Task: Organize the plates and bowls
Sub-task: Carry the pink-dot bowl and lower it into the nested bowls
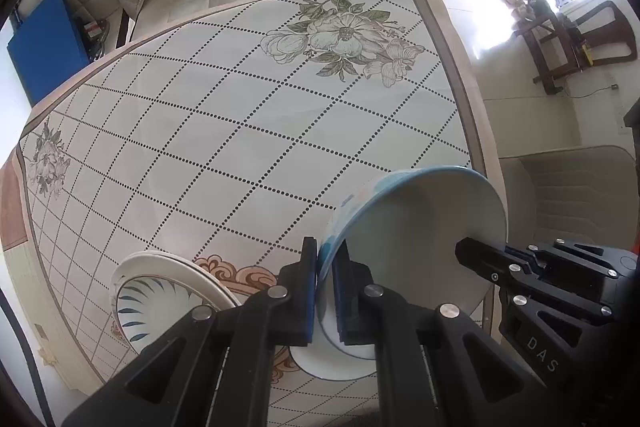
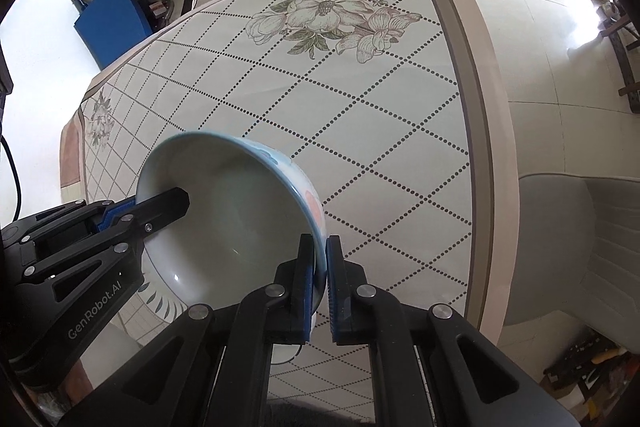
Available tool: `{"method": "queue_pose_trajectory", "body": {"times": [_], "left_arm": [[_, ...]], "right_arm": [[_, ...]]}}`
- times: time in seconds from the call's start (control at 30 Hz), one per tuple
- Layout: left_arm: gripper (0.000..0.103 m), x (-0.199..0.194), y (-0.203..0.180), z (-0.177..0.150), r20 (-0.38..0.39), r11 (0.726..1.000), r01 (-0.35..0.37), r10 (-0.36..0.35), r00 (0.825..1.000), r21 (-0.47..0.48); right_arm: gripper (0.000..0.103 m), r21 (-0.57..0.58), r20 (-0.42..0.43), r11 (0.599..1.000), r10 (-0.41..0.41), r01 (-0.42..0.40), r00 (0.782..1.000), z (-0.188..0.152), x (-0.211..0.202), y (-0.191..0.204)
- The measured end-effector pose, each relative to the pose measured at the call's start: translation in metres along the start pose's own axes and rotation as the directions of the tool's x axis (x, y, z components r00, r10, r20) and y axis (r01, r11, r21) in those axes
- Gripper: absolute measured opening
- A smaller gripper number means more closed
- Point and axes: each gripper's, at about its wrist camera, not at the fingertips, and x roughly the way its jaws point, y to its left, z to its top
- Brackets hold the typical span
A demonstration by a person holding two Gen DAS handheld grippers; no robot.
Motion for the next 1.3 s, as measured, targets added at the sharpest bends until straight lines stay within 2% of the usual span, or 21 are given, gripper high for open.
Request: {"method": "queue_pose_trajectory", "body": {"times": [0.1, 0.27, 0.67, 1.0, 1.3], "left_arm": [[0.006, -0.004, 0.001, -0.014, 0.003, 1.000, 0.005, -0.005, 1.000, -0.007], [0.006, -0.003, 0.005, -0.041, -0.008, 1.000, 0.006, -0.006, 1.000, -0.024], [0.006, 0.031, 0.022, -0.081, -0.093, 0.998, 0.001, -0.008, 0.996, -0.069], [0.006, 0.053, 0.030, -0.089, -0.140, 0.995, 0.001, -0.014, 0.990, -0.095], [0.006, 0.066, 0.031, -0.091, -0.173, 0.994, 0.013, -0.032, 0.984, -0.109]], "right_arm": [[0.007, -0.007, 0.004, 1.000, 0.009, -0.009, 1.000, -0.018, -0.014, -0.002], [0.007, -0.020, -0.008, 1.000, 0.017, -0.018, 1.000, -0.045, -0.014, 0.005], [0.007, -0.054, -0.093, 0.998, 0.013, -0.018, 0.996, -0.081, 0.027, 0.015], [0.007, -0.068, -0.149, 0.998, -0.020, 0.010, 0.989, -0.084, 0.054, 0.021], [0.007, -0.063, -0.164, 0.997, -0.049, 0.039, 0.985, -0.075, 0.060, 0.022]]}}
